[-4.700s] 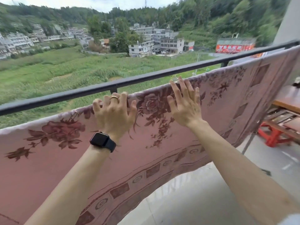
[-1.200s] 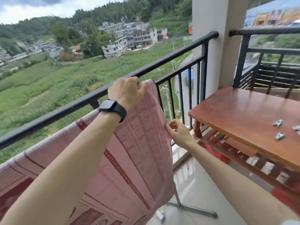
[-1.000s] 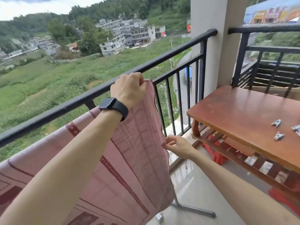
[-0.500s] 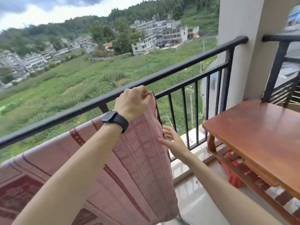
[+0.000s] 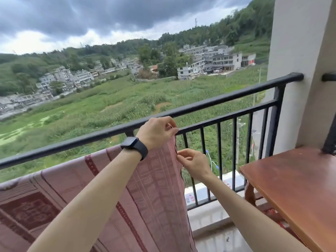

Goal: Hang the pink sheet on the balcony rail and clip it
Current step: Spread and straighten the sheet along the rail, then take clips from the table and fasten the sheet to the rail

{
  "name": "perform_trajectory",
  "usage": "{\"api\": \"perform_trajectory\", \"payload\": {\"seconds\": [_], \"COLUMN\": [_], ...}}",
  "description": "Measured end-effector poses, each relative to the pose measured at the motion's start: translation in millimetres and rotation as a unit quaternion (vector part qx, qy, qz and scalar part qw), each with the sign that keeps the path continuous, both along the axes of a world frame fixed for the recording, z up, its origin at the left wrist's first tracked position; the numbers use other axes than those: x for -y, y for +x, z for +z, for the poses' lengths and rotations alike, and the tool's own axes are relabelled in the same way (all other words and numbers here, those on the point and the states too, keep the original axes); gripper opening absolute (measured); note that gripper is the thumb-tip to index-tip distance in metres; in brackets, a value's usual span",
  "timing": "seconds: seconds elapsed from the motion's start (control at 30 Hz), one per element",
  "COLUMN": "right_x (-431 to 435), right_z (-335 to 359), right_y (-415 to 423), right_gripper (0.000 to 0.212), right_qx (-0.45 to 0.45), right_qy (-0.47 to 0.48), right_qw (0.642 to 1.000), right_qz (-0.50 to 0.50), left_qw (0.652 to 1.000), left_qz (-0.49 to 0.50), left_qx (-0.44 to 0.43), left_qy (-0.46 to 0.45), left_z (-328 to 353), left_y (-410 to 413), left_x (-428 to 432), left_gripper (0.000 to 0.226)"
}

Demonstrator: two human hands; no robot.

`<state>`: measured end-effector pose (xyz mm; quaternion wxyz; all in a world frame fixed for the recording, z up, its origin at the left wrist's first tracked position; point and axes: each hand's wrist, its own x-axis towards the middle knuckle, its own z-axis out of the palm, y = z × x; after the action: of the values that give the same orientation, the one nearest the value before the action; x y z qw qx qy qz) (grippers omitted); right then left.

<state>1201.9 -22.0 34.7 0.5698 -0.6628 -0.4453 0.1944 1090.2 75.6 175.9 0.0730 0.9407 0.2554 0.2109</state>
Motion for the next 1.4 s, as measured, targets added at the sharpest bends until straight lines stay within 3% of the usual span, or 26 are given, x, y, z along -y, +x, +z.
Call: {"api": "perform_trajectory", "payload": {"seconds": [0.13, 0.2, 0.3, 0.4, 0.6, 0.83, 1.1, 1.4], "right_x": [45.1, 75.1, 121.0, 162.6, 239.1, 317.3, 395.9, 487.2], "right_z": [0.0, -8.8, -37.1, -81.7, -159.0, -207.9, -251.2, -307.4], "right_y": [25.7, 38.9, 55.7, 68.6, 79.6, 69.1, 103.5, 254.4], "right_gripper": [0.021, 0.025, 0.026, 0.026, 0.025, 0.03, 0.035, 0.041], "right_qx": [0.09, 0.127, 0.194, 0.206, 0.218, 0.135, -0.017, -0.117], "right_qy": [0.008, 0.013, -0.02, -0.091, -0.27, -0.41, -0.469, -0.507], "right_qw": [0.995, 0.986, 0.959, 0.936, 0.88, 0.81, 0.754, 0.736], "right_qz": [-0.053, -0.109, -0.206, -0.271, -0.325, -0.396, -0.459, -0.434], "left_qw": [0.982, 0.977, 0.984, 0.984, 0.951, 0.887, 0.82, 0.81], "left_qz": [-0.039, -0.068, -0.099, -0.123, -0.217, -0.326, -0.406, -0.361], "left_qx": [-0.026, -0.018, -0.031, -0.095, -0.219, -0.321, -0.4, -0.448], "left_qy": [0.182, 0.2, 0.146, 0.084, -0.022, -0.061, -0.059, -0.113], "left_z": [-15.2, -38.7, -96.5, -165.8, -285.9, -365.8, -398.4, -453.2], "left_y": [27.5, 45.7, 75.5, 106.1, 156.1, 199.9, 293.4, 436.6], "left_x": [28.6, 43.3, 53.1, 64.0, 107.1, 179.7, 261.2, 369.5], "left_gripper": [0.025, 0.029, 0.032, 0.034, 0.03, 0.036, 0.036, 0.045]}}
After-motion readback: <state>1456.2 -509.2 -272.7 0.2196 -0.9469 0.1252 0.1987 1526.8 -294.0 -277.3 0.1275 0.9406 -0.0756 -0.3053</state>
